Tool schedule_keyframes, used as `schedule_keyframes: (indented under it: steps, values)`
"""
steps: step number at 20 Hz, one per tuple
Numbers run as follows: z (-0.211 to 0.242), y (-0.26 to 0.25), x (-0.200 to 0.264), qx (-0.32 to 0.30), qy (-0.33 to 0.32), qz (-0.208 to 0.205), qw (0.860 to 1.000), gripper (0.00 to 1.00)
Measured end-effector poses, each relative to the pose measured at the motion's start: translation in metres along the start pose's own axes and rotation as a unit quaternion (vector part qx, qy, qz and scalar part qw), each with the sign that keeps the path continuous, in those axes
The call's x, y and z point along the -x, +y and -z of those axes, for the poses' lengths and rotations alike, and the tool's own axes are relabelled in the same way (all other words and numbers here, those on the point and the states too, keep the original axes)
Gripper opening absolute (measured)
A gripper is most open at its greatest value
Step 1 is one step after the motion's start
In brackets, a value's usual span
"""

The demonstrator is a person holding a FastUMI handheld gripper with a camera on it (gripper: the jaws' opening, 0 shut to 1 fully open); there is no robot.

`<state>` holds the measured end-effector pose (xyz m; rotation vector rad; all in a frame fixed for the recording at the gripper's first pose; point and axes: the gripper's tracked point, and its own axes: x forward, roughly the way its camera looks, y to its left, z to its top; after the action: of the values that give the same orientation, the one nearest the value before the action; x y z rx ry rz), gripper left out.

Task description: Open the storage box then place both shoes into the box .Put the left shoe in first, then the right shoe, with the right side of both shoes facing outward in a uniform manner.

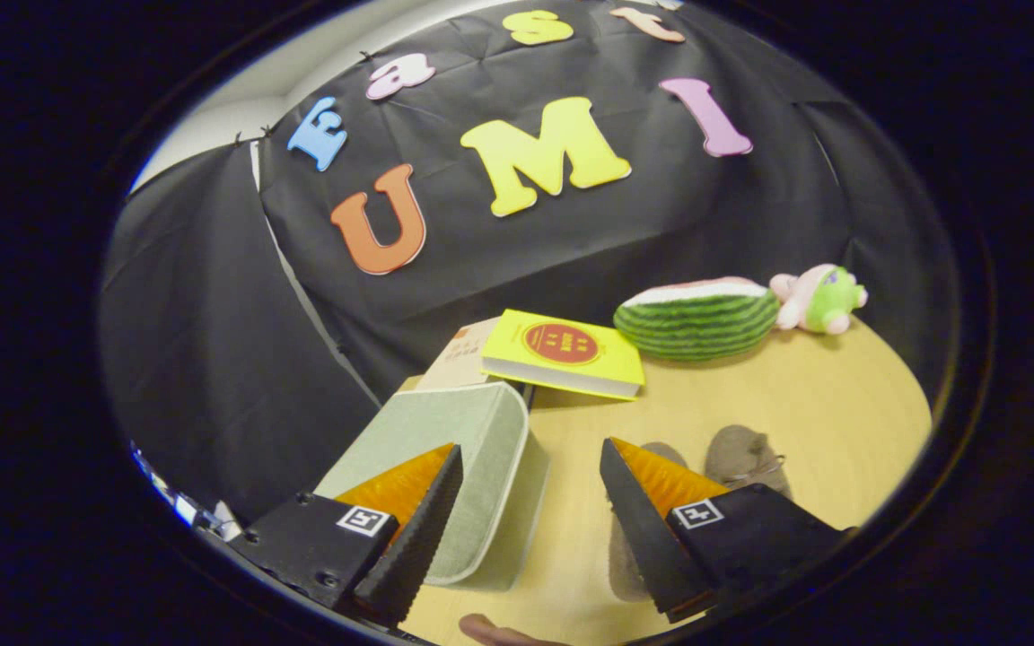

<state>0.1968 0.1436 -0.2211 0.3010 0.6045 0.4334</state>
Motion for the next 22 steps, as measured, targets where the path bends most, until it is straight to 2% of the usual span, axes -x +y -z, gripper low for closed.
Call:
schedule_keyframes:
  steps: [2,4,7,9,13,17,19,20,22]
  values:
    - [0.009,0.005,-0.022,-0.023,0.03,-0.041,0.998,0.99]
    - [0.012,0.002,-0.039,-0.046,0.052,-0.066,0.995,1.0]
    - [0.012,0.013,-0.057,-0.095,0.08,-0.136,0.983,1.0]
    - [0.019,0.019,-0.063,-0.136,0.116,-0.191,0.965,0.99]
    - [0.029,0.014,-0.085,-0.224,0.176,-0.253,0.925,0.99]
    - [0.044,0.019,-0.09,-0.281,0.224,-0.315,0.879,0.95]
    - [0.042,0.027,-0.088,-0.301,0.23,-0.342,0.86,0.93]
    - [0.041,0.029,-0.085,-0.303,0.236,-0.35,0.854,0.82]
    - [0.043,0.027,-0.085,-0.29,0.237,-0.342,0.862,0.74]
